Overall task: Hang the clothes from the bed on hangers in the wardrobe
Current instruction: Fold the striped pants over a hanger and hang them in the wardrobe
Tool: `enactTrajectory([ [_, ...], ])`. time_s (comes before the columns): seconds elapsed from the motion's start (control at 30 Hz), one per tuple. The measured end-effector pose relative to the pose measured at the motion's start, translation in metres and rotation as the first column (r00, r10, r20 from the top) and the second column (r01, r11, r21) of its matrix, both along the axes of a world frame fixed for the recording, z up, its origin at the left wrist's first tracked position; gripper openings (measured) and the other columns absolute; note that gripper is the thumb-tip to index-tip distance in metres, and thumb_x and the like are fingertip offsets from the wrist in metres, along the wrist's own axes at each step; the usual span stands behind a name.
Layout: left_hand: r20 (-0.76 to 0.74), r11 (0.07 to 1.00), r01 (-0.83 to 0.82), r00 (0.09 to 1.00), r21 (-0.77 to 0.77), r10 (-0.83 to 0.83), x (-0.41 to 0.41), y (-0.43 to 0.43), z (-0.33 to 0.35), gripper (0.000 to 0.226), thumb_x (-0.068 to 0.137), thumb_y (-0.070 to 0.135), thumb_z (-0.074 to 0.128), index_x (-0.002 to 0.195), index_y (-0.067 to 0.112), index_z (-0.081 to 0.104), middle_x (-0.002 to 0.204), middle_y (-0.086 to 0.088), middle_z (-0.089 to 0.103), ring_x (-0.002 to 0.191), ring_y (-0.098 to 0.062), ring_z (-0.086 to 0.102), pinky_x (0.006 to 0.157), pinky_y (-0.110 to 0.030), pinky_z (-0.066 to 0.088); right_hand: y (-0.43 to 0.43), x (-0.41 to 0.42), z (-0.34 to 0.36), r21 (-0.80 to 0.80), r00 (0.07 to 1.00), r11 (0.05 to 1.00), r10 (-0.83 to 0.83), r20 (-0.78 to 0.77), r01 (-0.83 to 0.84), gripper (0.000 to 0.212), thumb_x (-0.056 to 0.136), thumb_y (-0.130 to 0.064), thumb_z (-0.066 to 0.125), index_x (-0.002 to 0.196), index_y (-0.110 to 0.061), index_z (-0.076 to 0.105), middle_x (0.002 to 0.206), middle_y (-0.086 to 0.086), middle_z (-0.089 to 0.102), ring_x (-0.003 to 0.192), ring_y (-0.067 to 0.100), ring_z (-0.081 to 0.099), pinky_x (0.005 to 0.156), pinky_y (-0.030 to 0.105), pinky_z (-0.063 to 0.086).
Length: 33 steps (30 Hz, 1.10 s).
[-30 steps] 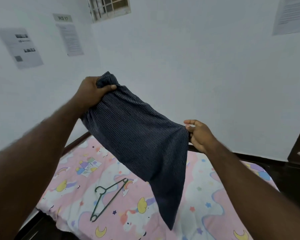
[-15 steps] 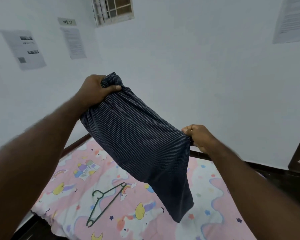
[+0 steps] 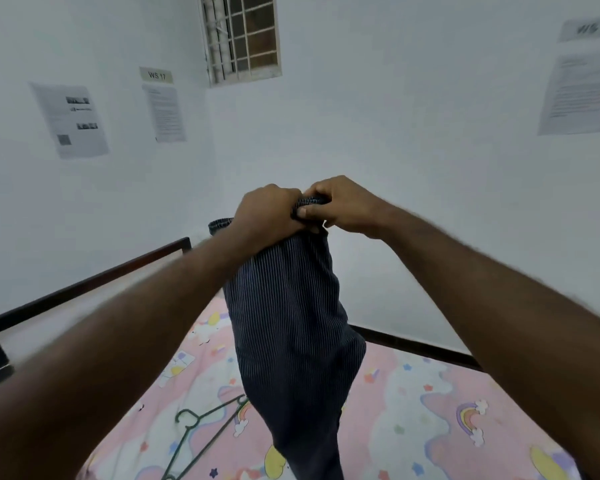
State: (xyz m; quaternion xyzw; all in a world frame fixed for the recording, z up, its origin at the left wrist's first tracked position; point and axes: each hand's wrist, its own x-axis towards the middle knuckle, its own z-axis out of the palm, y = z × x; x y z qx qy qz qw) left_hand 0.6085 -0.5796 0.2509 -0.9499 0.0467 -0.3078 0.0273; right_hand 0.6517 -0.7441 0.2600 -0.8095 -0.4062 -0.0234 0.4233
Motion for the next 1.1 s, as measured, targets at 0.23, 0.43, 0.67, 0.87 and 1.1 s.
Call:
enactTrajectory([
  [0.23, -0.37, 0.921, 0.129, 0.888, -0.367, -0.271, -0.011, 0.042, 0.004, 0.054, 0.065, 0.06, 0.081, 0.09, 0.015, 0.065, 0.086, -0.001, 0.069, 0.083, -0.017, 0.066, 0.073, -0.038, 0.054, 0.004, 0.007, 0.03, -0.249, 0.987, 0.967, -0.006, 0.163, 0.047, 0.012, 0.091, -0.01, 0.066, 0.099, -0.002, 0.071, 0.094, 0.021, 0.07, 0.076, 0.022, 0.062, 0.073, 0.043, 0.056],
  [0.43, -0.499, 0.925, 0.086, 0.821, -0.369, -0.276, -0.007, 0.088, 0.014, 0.037, 0.073, 0.043, 0.082, 0.085, 0.011, 0.067, 0.083, -0.008, 0.072, 0.072, -0.017, 0.065, 0.063, -0.028, 0.049, -0.003, 0.004, 0.054, -0.503, 0.988, 0.858, -0.032, 0.148, 0.104, 0.02, 0.087, -0.016, 0.072, 0.106, -0.01, 0.071, 0.093, 0.006, 0.073, 0.08, 0.017, 0.066, 0.073, 0.033, 0.055],
  [0.67, -0.515, 0.905, 0.131, 0.785, -0.405, -0.344, 0.014, 0.088, 0.041, 0.03, 0.079, 0.028, 0.08, 0.09, 0.004, 0.065, 0.08, -0.007, 0.065, 0.066, -0.012, 0.062, 0.053, -0.022, 0.052, 0.005, -0.005, 0.058, -0.806, 0.953, 0.509, -0.169, 0.251, 0.302, 0.011, 0.099, -0.025, 0.055, 0.105, -0.017, 0.058, 0.093, -0.005, 0.061, 0.08, 0.024, 0.069, 0.061, 0.027, 0.045],
  [0.87, -0.316, 0.587, 0.111, 0.754, -0.802, -0.575, 0.049, 0.075, 0.063, 0.017, 0.083, 0.001, 0.072, 0.098, -0.001, 0.064, 0.093, -0.013, 0.066, 0.083, -0.023, 0.069, 0.062, -0.026, 0.059, -0.015, 0.016, 0.082, -0.702, 0.921, 0.608, -0.341, 0.19, 0.37, 0.007, 0.099, -0.008, 0.05, 0.095, -0.011, 0.055, 0.099, 0.006, 0.063, 0.081, 0.03, 0.073, 0.073, 0.036, 0.06],
  [1.1, -0.075, 0.245, 0.053, 0.873, -0.968, -0.482, 0.137, 0.058, 0.041, 0.032, 0.079, -0.02, 0.065, 0.11, -0.016, 0.058, 0.097, -0.021, 0.062, 0.083, -0.026, 0.065, 0.064, -0.029, 0.061, -0.022, 0.102, 0.084, -0.576, 0.893, 0.686, -0.387, 0.229, 0.445, 0.01, 0.093, -0.01, 0.063, 0.085, -0.011, 0.058, 0.095, 0.01, 0.067, 0.075, 0.027, 0.073, 0.069, 0.032, 0.059],
])
